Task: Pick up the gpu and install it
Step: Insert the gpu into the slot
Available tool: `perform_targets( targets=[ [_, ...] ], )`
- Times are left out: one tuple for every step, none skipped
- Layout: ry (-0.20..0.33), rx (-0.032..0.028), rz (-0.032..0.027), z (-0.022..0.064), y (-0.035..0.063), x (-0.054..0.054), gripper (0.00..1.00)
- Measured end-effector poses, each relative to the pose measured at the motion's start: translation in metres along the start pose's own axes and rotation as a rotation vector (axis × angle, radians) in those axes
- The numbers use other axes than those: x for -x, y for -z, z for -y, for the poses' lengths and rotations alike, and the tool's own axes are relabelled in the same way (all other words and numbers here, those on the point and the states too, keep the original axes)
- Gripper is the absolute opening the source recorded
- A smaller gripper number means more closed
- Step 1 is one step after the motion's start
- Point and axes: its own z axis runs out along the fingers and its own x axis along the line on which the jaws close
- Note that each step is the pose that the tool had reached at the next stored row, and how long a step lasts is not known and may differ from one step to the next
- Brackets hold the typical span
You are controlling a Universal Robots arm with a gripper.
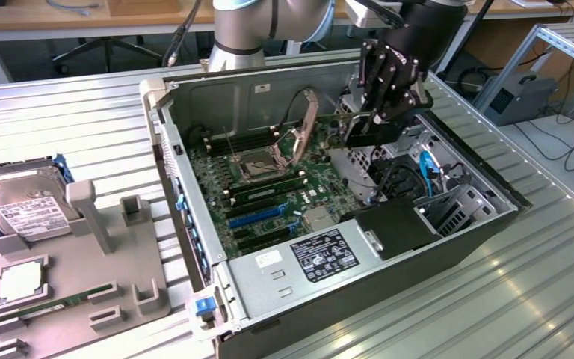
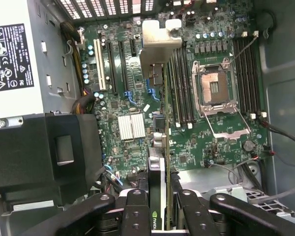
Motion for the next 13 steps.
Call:
perform_targets(
  targets=[
    [0.000, -0.0014, 0.0000, -0.0034, -0.0001, 0.000, 0.27],
    [0.000, -0.0027, 0.0002, -0.0058, -0.0002, -0.001, 0.27],
    [0.000, -0.0034, 0.0003, -0.0077, -0.0004, -0.001, 0.27],
    [0.000, -0.0047, 0.0004, -0.0115, -0.0005, -0.001, 0.27],
    [0.000, -0.0052, 0.0005, -0.0135, -0.0006, -0.002, 0.27],
    [0.000, -0.0054, 0.0006, -0.0144, -0.0006, -0.002, 0.27],
    [0.000, -0.0059, 0.0006, -0.0153, -0.0006, -0.002, 0.27],
    [0.000, -0.0074, 0.0007, -0.0175, -0.0007, -0.002, 0.27],
    [0.000, -0.0091, 0.0010, -0.0198, -0.0008, -0.002, 0.27],
    [0.001, -0.0113, 0.0013, -0.0222, -0.0010, -0.003, 0.27],
    [0.001, -0.0140, 0.0016, -0.0246, -0.0012, -0.003, 0.27],
    [0.001, -0.0171, 0.0020, -0.0270, -0.0014, -0.003, 0.27],
    [0.002, -0.0207, 0.0025, -0.0284, -0.0020, -0.003, 0.27]
  ],
)
